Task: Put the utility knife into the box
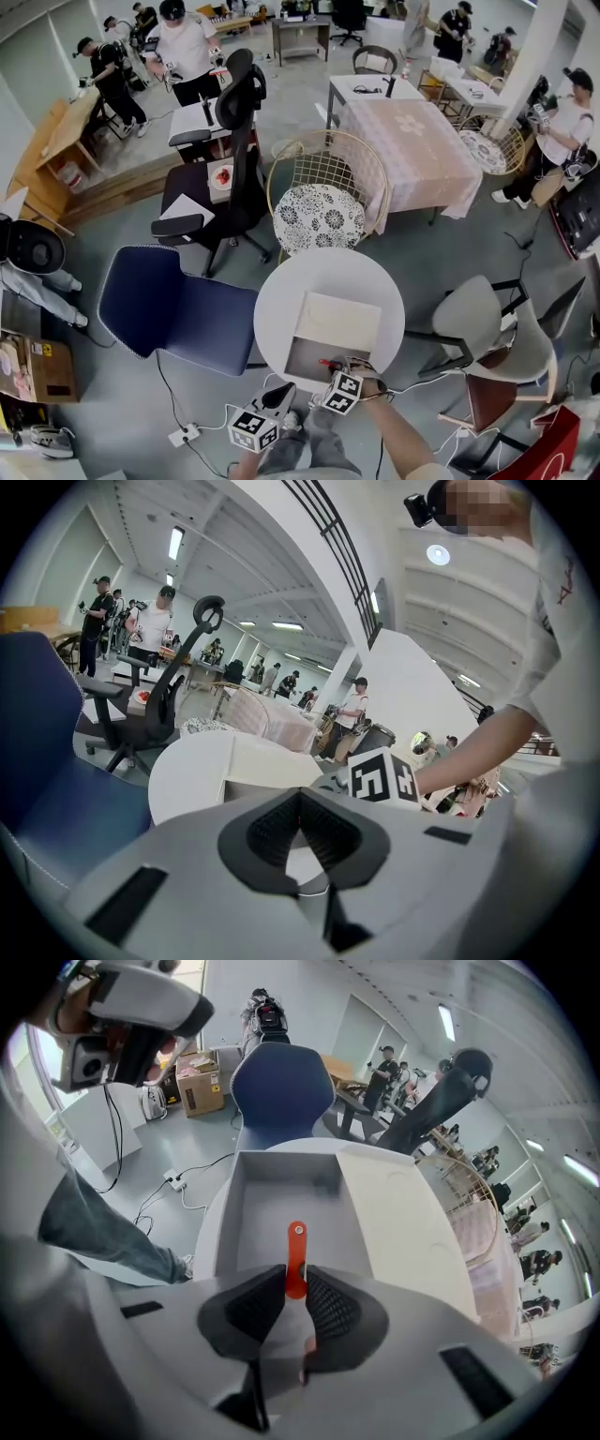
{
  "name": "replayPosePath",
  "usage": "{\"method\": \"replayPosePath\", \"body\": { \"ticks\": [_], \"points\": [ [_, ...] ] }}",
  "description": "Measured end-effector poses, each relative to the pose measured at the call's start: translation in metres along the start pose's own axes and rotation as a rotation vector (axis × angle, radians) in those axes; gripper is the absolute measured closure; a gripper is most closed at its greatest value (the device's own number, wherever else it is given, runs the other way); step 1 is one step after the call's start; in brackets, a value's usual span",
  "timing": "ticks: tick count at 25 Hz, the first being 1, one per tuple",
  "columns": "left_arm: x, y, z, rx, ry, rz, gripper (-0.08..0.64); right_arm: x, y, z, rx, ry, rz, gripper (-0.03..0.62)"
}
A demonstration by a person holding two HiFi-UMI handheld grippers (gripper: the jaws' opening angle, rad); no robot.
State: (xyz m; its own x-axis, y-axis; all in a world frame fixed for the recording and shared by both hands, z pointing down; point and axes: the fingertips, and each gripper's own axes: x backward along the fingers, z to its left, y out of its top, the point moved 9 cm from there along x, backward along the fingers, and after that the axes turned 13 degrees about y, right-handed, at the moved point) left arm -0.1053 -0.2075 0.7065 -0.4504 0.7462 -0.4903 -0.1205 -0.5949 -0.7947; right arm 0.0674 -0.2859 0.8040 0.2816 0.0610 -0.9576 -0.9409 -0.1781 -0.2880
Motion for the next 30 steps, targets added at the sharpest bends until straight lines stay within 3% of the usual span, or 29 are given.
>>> {"method": "replayPosePath", "body": {
  "ticks": [5, 15, 26, 30],
  "points": [
    [0.002, -0.002, 0.000, 0.004, 0.002, 0.003, 0.548, -0.019, -0.002, -0.005, 0.007, 0.060, 0.072, 0.515],
    [0.005, -0.004, -0.005, 0.016, 0.008, 0.011, 0.548, -0.032, 0.002, -0.014, 0.016, 0.141, 0.111, 0.512],
    [0.008, -0.003, -0.004, 0.009, -0.003, 0.021, 0.548, -0.032, 0.001, -0.014, -0.010, 0.147, 0.086, 0.512],
    [0.009, -0.004, -0.002, 0.008, -0.006, 0.029, 0.548, -0.032, 0.000, -0.016, -0.007, 0.131, 0.076, 0.473]
  ]
}}
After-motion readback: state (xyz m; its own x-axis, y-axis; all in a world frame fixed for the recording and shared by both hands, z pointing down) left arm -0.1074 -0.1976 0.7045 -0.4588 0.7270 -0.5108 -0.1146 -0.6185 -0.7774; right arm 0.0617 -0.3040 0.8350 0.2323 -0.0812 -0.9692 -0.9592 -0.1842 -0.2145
